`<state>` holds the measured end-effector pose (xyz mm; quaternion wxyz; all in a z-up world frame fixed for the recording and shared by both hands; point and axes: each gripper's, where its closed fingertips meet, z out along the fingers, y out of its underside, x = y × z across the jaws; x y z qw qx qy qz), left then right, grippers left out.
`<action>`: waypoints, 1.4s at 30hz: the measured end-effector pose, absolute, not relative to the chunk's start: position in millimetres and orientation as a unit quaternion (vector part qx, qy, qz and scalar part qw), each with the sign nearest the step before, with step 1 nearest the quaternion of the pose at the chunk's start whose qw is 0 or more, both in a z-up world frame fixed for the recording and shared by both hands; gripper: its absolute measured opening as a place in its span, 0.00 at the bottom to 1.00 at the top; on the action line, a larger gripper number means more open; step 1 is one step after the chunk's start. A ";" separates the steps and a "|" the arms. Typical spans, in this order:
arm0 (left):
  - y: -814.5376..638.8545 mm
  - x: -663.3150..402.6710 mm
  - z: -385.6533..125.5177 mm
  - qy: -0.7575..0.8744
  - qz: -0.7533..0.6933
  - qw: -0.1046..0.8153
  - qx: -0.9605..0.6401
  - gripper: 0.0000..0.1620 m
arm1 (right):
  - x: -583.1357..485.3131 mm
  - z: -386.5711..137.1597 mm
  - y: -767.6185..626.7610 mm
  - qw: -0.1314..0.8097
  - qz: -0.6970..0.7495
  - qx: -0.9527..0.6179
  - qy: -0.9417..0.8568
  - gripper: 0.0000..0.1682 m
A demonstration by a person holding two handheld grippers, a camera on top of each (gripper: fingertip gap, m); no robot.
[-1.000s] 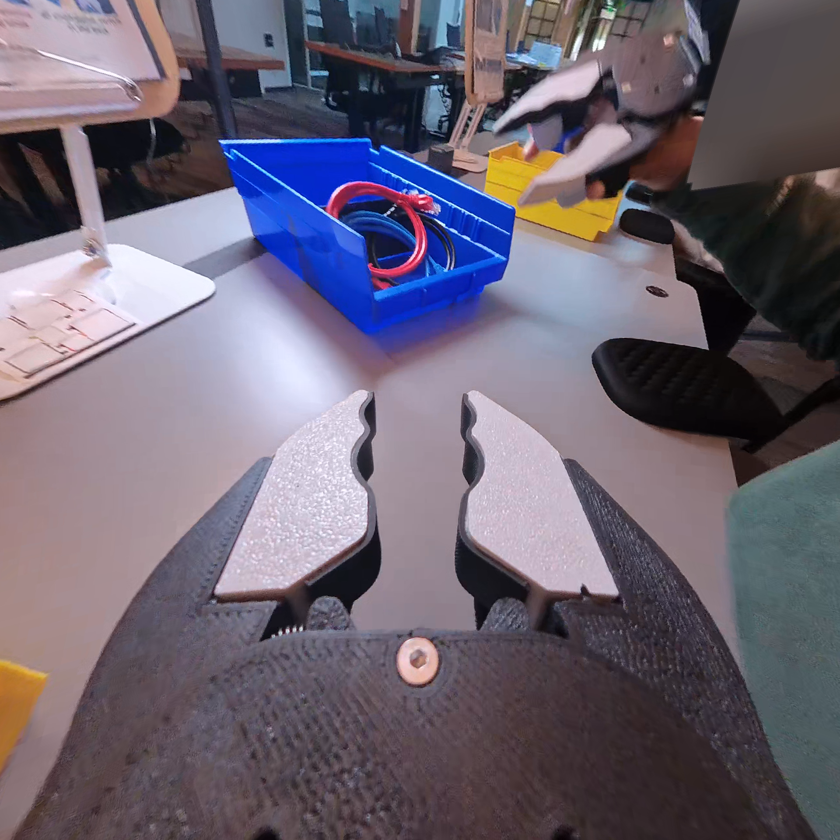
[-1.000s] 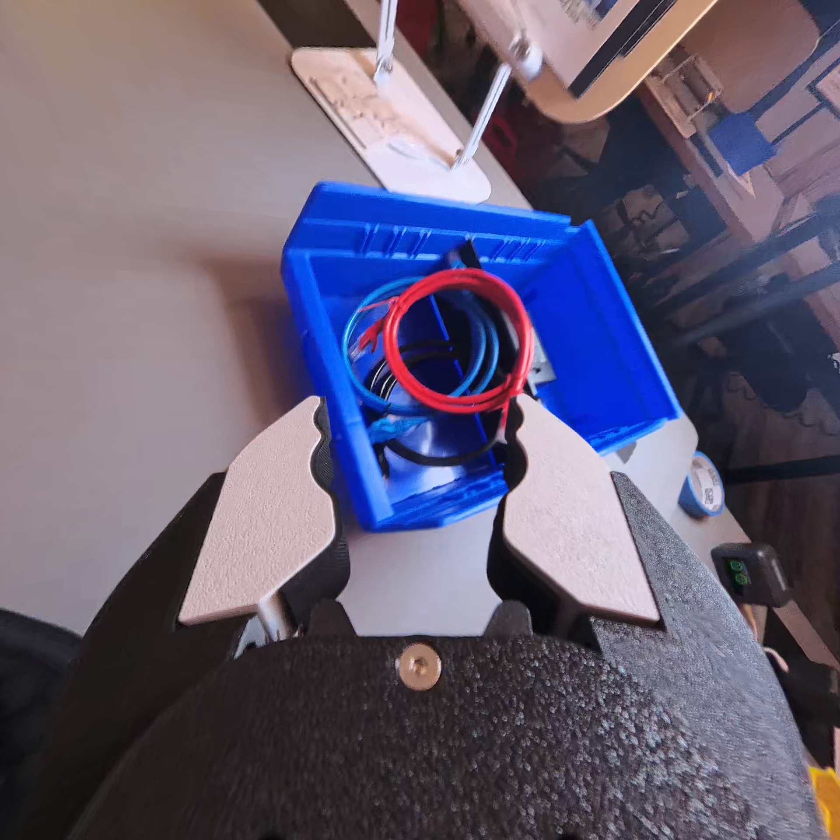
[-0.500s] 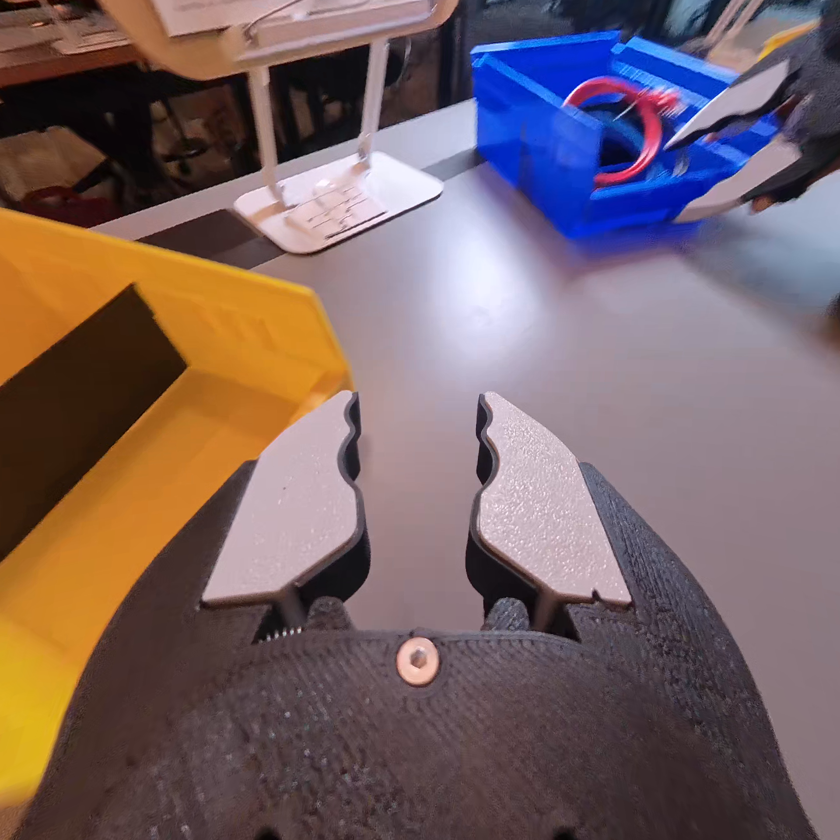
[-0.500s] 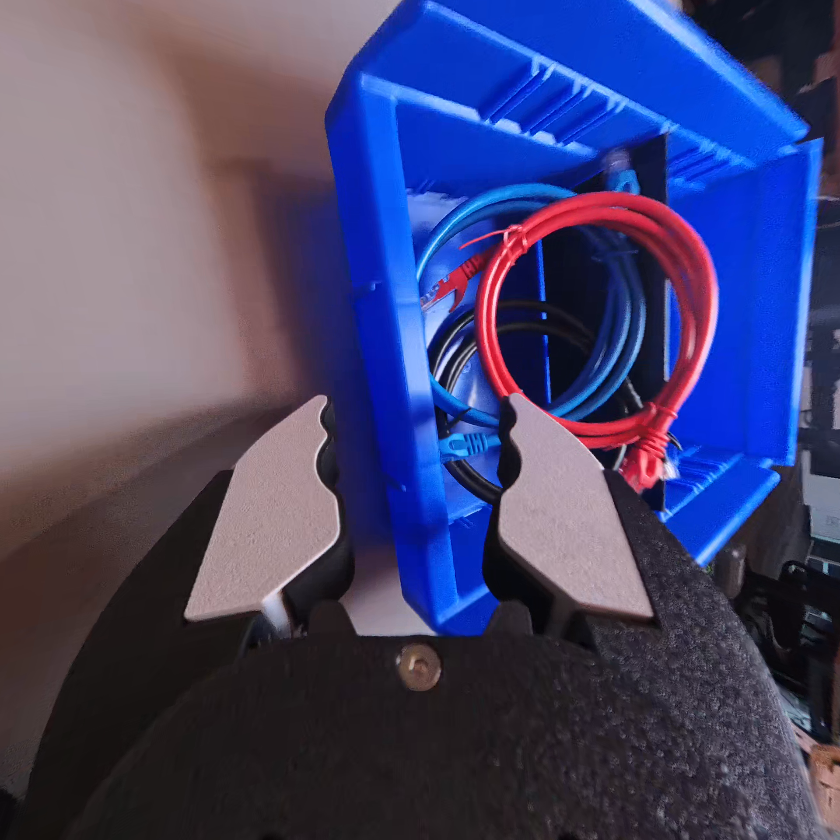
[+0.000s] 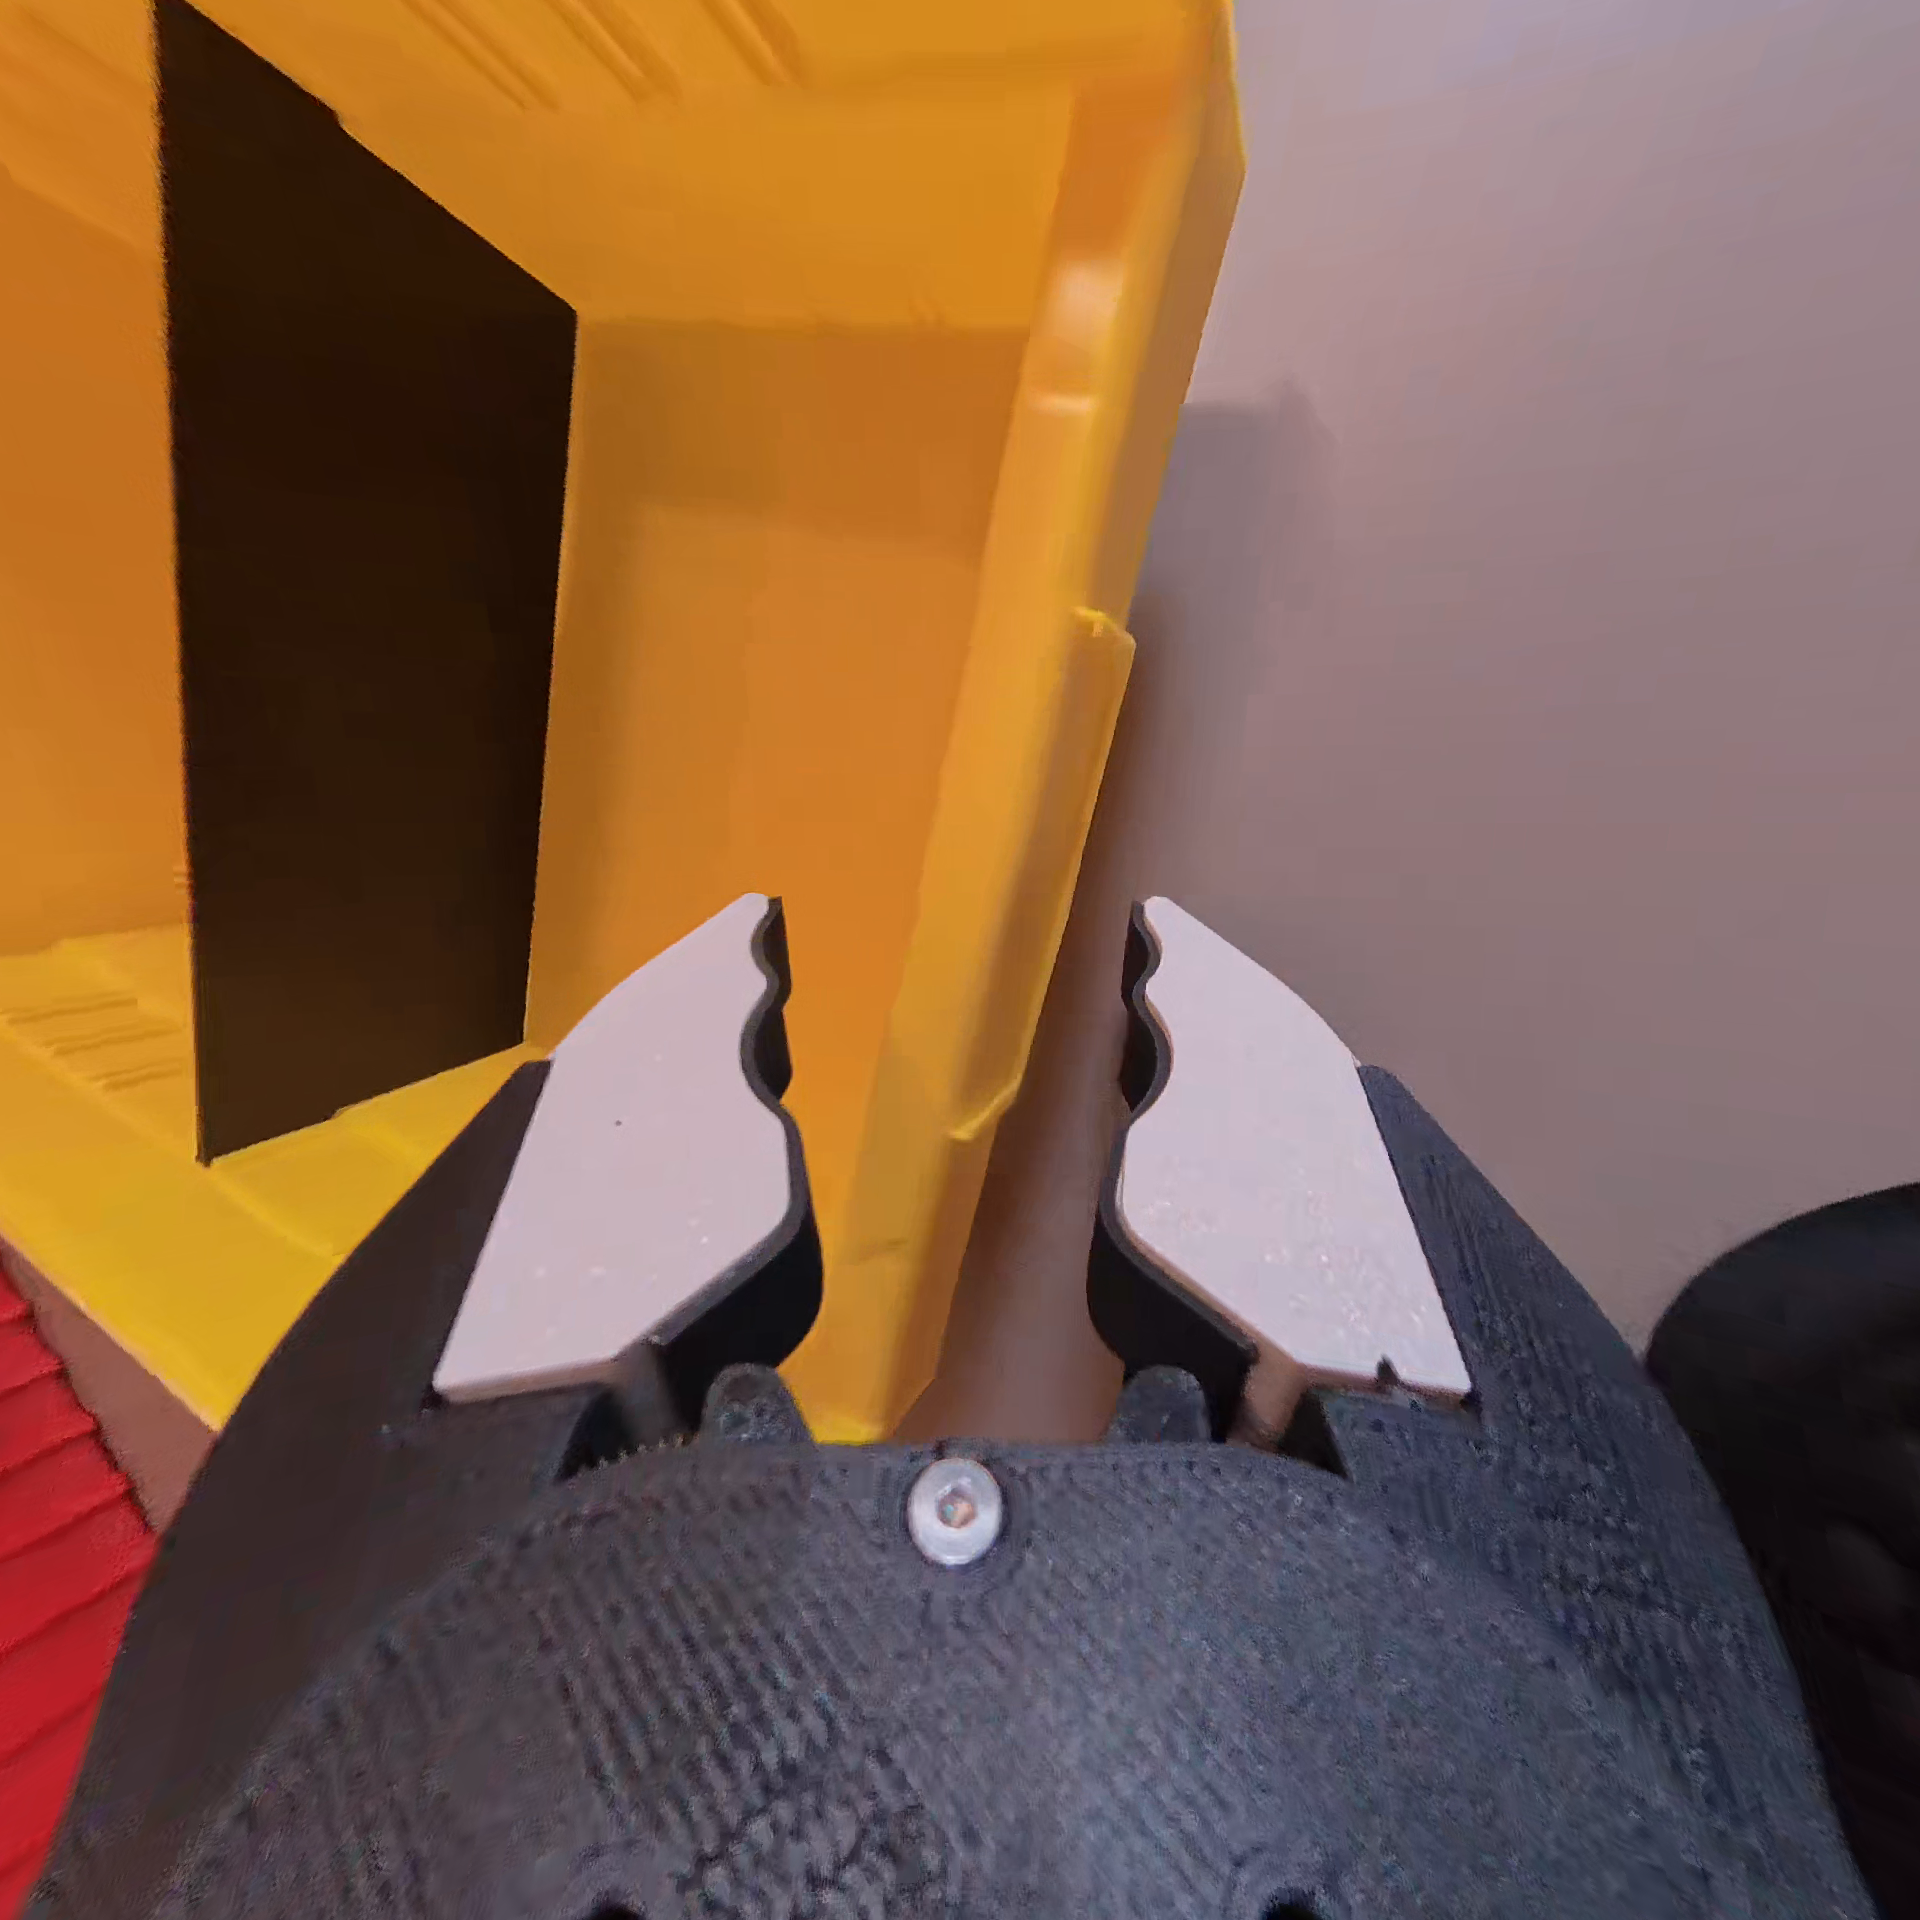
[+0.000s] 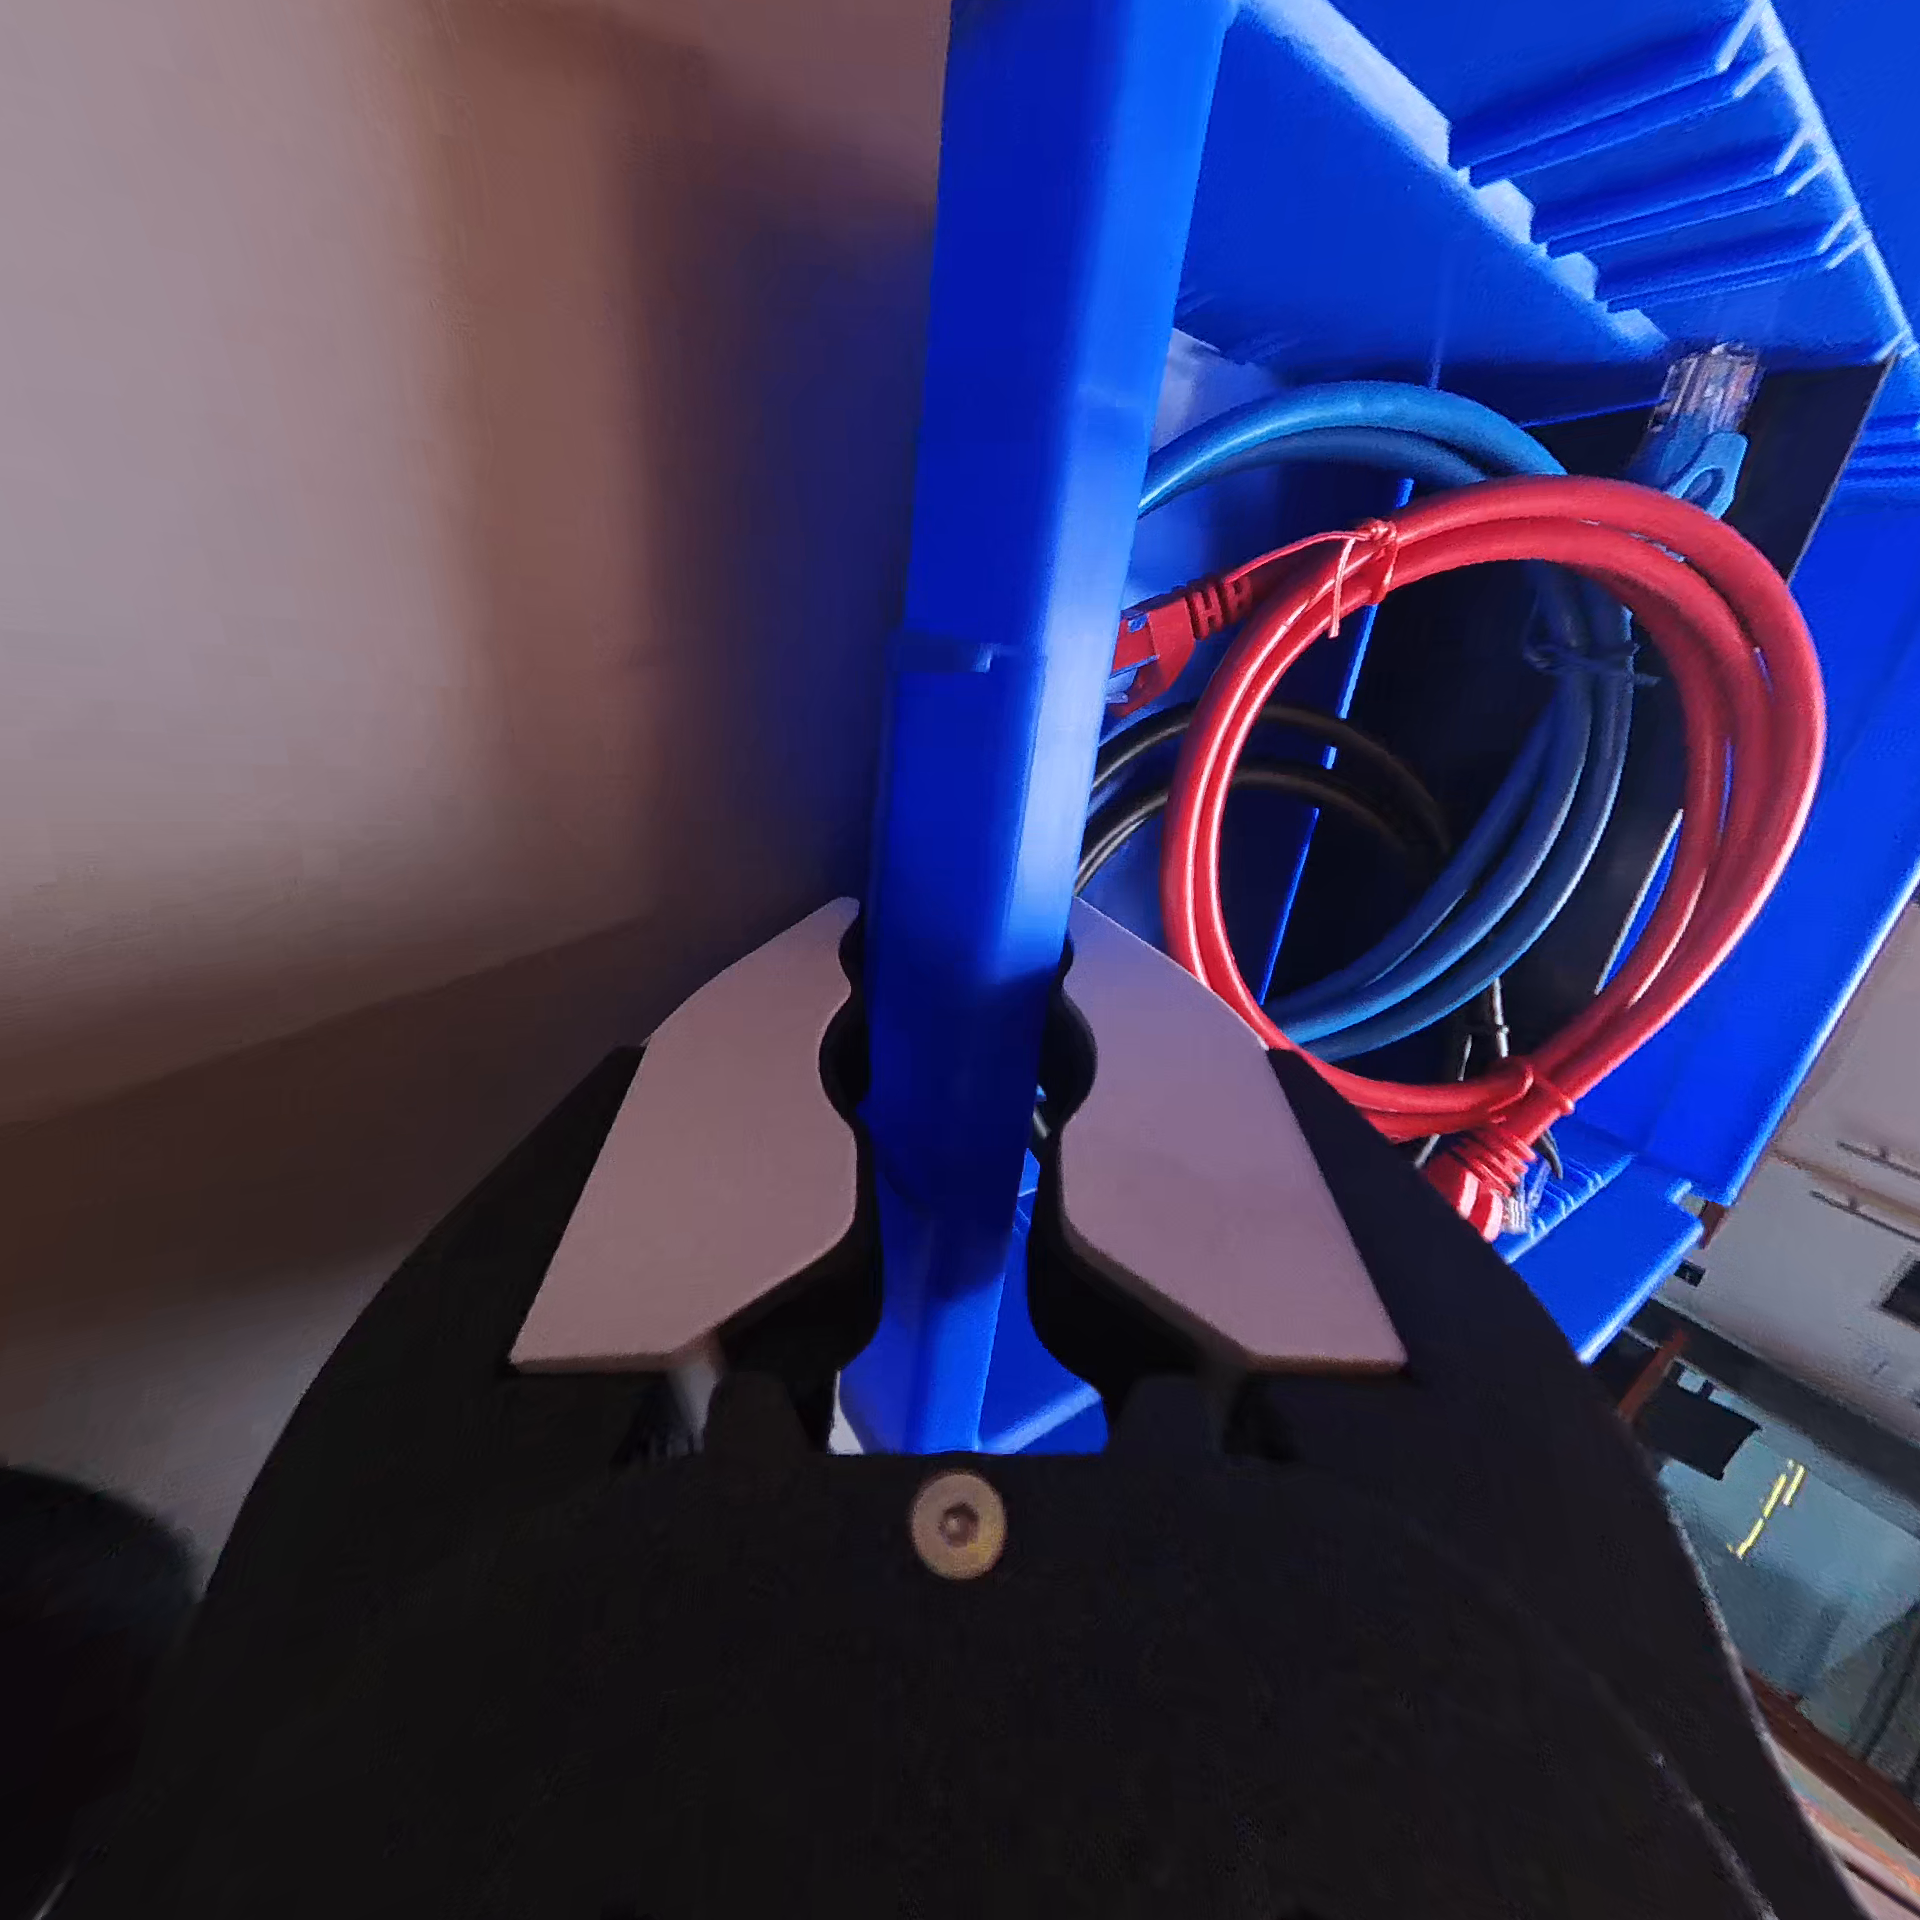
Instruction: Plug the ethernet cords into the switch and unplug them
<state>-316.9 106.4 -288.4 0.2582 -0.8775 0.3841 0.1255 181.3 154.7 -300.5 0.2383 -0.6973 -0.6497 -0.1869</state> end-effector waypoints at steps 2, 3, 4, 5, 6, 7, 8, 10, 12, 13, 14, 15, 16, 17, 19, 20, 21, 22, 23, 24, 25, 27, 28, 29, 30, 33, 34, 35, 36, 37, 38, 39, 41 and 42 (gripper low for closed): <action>110.3 -324.0 -299.0 0.393 0.141 0.233 -0.878 0.36 | 174.3 -300.3 131.8 0.245 -0.176 -0.689 -0.659 0.17; 114.5 -324.7 -299.5 0.397 0.145 0.237 -0.875 0.32 | 171.3 -300.1 120.6 0.248 -0.175 -0.684 -0.664 0.17; 116.9 -322.3 -300.1 0.401 0.138 0.242 -0.873 0.31 | 167.7 -299.9 109.9 0.251 -0.172 -0.679 -0.668 0.18; 116.7 -319.1 -302.5 0.409 0.128 0.238 -0.872 0.29 | 163.8 -299.8 99.6 0.254 -0.169 -0.677 -0.670 0.17; 118.1 -316.1 -303.7 0.421 0.129 0.240 -0.865 0.27 | 159.7 -299.6 89.7 0.256 -0.168 -0.673 -0.673 0.18; 120.4 -315.6 -303.3 0.428 0.143 0.242 -0.859 0.25 | 155.3 -299.4 80.2 0.258 -0.166 -0.670 -0.676 0.17; 121.4 -314.3 -303.1 0.433 0.151 0.241 -0.855 0.23 | 150.7 -299.3 71.5 0.259 -0.165 -0.668 -0.679 0.17; 122.9 -306.6 -302.4 0.441 0.156 0.251 -0.847 0.19 | 140.8 -299.0 57.2 0.264 -0.164 -0.662 -0.682 0.18; 121.1 -293.2 -302.0 0.459 0.155 0.260 -0.835 0.19 | 130.7 -298.4 45.8 0.271 -0.164 -0.656 -0.686 0.18; 119.3 -283.5 -301.7 0.472 0.153 0.265 -0.827 0.19 | 125.7 -298.1 41.1 0.275 -0.162 -0.653 -0.687 0.18; 117.3 -272.5 -301.7 0.485 0.149 0.271 -0.818 0.19 | 121.0 -297.6 37.5 0.281 -0.162 -0.650 -0.687 0.18; 115.2 -260.0 -301.5 0.499 0.144 0.277 -0.808 0.19 | 116.7 -296.6 35.0 0.290 -0.163 -0.646 -0.687 0.18; 113.5 -246.6 -301.5 0.512 0.137 0.282 -0.800 0.19 | 110.8 -294.0 32.6 0.306 -0.156 -0.644 -0.684 0.19; 112.2 -232.7 -301.4 0.523 0.129 0.288 -0.792 0.19 | 103.4 -289.2 29.4 0.329 -0.135 -0.649 -0.673 0.20; 110.6 -204.9 -301.3 0.546 0.118 0.296 -0.775 0.20 | 86.7 -269.7 18.3 0.382 -0.048 -0.677 -0.628 0.22; 110.4 -191.6 -301.1 0.556 0.113 0.299 -0.767 0.20 | 80.3 -256.6 11.7 0.408 0.006 -0.692 -0.596 0.26; 111.0 -179.1 -300.8 0.565 0.110 0.303 -0.759 0.20 | 78.0 -240.9 8.1 0.437 0.049 -0.703 -0.558 0.29; 112.4 -167.6 -300.0 0.573 0.107 0.308 -0.752 0.20 | 82.0 -224.3 7.9 0.471 0.073 -0.710 -0.518 0.32; 113.3 -157.8 -300.2 0.581 0.101 0.310 -0.746 0.20 | 92.6 -207.3 11.4 0.511 0.077 -0.714 -0.472 0.36; 114.8 -149.4 -300.0 0.589 0.100 0.312 -0.739 0.20 | 108.1 -192.5 14.7 0.549 0.072 -0.717 -0.425 0.37; 116.0 -141.5 -299.7 0.599 0.097 0.318 -0.729 0.20 | 127.0 -182.0 17.2 0.580 0.063 -0.721 -0.375 0.39; 117.8 -130.5 -299.5 0.619 0.102 0.327 -0.707 0.20 | 167.3 -180.1 19.6 0.608 0.047 -0.741 -0.283 0.42; 117.4 -127.5 -299.1 0.626 0.104 0.330 -0.699 0.21 | 182.7 -189.0 20.2 0.604 0.053 -0.756 -0.247 0.43; 114.6 -124.5 -295.9 0.621 0.097 0.336 -0.702 0.22 | 191.8 -201.9 20.9 0.591 0.072 -0.773 -0.219 0.44; 108.2 -118.0 -287.9 0.610 0.073 0.350 -0.708 0.23 | 194.3 -214.6 21.9 0.576 0.099 -0.787 -0.199 0.45; 64.4 -74.7 -251.9 0.562 -0.096 0.404 -0.715 0.25 | 191.1 -238.2 31.6 0.540 0.138 -0.813 -0.169 0.42; 45.9 -57.1 -240.9 0.538 -0.168 0.410 -0.717 0.25 | 190.3 -238.7 35.7 0.538 0.138 -0.815 -0.164 0.39; 30.2 -42.2 -233.1 0.514 -0.227 0.407 -0.720 0.26 | 190.0 -237.4 39.0 0.539 0.136 -0.815 -0.161 0.33; 20.2 -30.7 -228.3 0.491 -0.262 0.407 -0.724 0.30 | 193.0 -237.3 42.2 0.538 0.124 -0.819 -0.154 0.26; 15.8 -21.7 -226.5 0.468 -0.279 0.412 -0.730 0.33 | 199.6 -237.8 45.0 0.540 0.096 -0.822 -0.152 0.14; 11.7 -12.0 -225.7 0.449 -0.296 0.415 -0.733 0.37 | 200.8 -238.8 44.8 0.540 0.081 -0.822 -0.162 0.13; 9.1 -3.3 -226.8 0.429 -0.308 0.417 -0.740 0.39 | 202.2 -238.6 44.2 0.543 0.071 -0.822 -0.160 0.12; 7.7 11.1 -235.0 0.395 -0.312 0.416 -0.758 0.42 | 205.9 -237.2 41.4 0.549 0.053 -0.819 -0.158 0.09; 8.6 18.1 -238.9 0.379 -0.312 0.419 -0.764 0.41 | 207.7 -235.8 39.2 0.553 0.051 -0.817 -0.156 0.08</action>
